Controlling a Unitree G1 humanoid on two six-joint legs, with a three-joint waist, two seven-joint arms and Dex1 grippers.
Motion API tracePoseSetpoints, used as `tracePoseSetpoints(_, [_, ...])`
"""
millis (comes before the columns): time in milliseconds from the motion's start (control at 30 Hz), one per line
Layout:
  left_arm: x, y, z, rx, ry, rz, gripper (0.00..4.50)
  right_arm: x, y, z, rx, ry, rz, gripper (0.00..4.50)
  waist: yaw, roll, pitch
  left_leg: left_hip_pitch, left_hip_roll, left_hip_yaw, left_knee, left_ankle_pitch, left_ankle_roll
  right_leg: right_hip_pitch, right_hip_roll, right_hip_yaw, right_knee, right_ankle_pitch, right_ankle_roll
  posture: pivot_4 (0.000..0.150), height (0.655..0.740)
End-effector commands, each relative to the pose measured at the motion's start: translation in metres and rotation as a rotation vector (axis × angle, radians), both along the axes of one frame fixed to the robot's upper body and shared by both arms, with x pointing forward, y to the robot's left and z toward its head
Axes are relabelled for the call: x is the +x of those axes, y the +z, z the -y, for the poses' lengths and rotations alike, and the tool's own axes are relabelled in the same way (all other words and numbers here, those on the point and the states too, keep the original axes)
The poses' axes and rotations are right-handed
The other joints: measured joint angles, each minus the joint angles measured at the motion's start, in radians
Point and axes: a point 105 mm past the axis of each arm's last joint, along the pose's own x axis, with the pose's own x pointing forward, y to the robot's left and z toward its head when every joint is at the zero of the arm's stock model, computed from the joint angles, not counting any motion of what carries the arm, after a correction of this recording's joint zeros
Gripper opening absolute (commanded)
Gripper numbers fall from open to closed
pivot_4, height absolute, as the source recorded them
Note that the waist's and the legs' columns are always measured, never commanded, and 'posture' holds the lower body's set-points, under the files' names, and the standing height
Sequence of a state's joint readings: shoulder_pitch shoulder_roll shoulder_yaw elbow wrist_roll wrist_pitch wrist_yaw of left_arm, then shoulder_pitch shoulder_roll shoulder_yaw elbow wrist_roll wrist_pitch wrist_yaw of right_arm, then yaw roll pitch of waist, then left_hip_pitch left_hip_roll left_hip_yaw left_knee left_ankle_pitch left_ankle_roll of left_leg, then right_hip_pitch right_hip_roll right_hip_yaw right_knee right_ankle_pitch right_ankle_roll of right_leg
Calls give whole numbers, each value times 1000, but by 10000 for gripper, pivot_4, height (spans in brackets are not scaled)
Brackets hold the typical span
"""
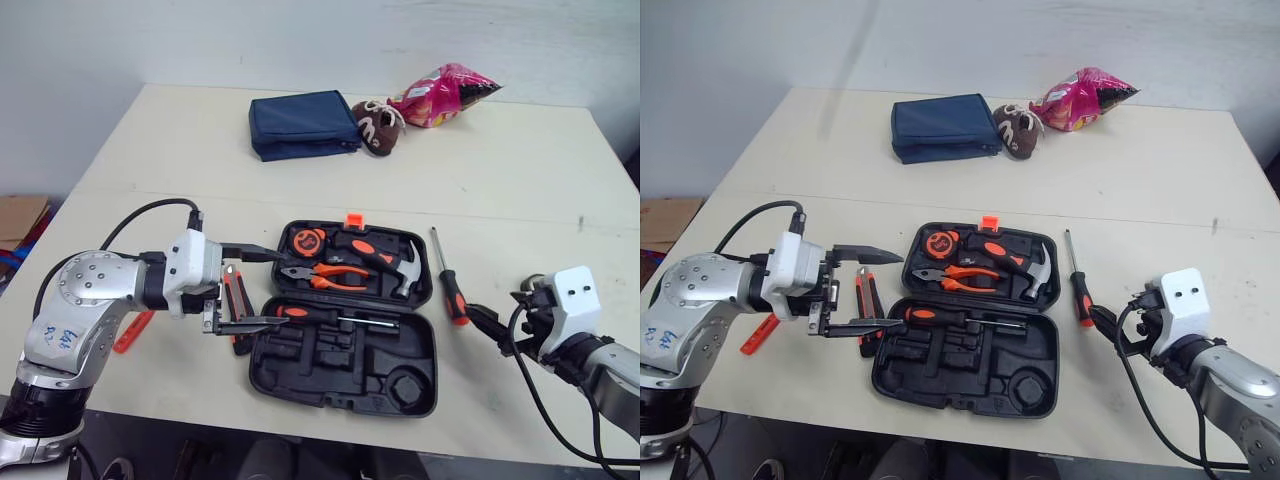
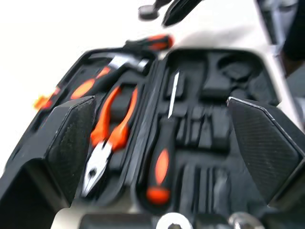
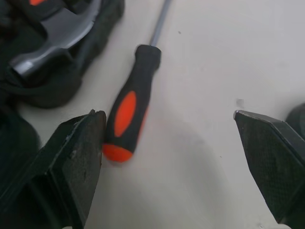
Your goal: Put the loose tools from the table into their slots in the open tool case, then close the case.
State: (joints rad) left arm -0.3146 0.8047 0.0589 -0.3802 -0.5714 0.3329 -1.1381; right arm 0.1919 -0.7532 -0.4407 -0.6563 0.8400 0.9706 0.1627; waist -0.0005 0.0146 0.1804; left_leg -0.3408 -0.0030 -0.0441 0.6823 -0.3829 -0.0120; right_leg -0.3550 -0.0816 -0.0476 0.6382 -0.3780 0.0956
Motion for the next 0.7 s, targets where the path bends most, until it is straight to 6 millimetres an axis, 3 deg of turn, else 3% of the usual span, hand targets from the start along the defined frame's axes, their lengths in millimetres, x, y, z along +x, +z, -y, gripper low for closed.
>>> tracePoseSetpoints(33, [-4, 7, 6, -27, -32, 4, 44709, 1, 1, -5, 22, 11, -7, 45000, -2, 0, 0, 0, 0, 0, 0, 0, 0, -1, 0, 0, 0, 0, 0, 1500, 7400])
tracePoseSetpoints(133, [-6, -3, 9, -5, -59, -9, 44709, 8, -9, -12, 67, -4, -50, 45000, -2, 0, 0, 0, 0, 0, 0, 0, 0, -1, 0, 1, 0, 0, 0, 1500, 7400])
tracePoseSetpoints(400, [-8, -5, 11, -5, -63, -21, 44709, 20, -22, -21, 22, -55, -86, 45000, 0, 0, 0, -2, 0, -1, 0, 1, 0, -2, 0, 0, 1, 0, 0, 1500, 7400])
tracePoseSetpoints(700, [-7, -4, 11, 0, -57, -21, 44709, 29, -22, -35, 22, -44, -66, 45000, -4, -1, 0, -2, 0, 0, 1, 1, 0, -3, 0, 1, 0, 0, 0, 1500, 7400])
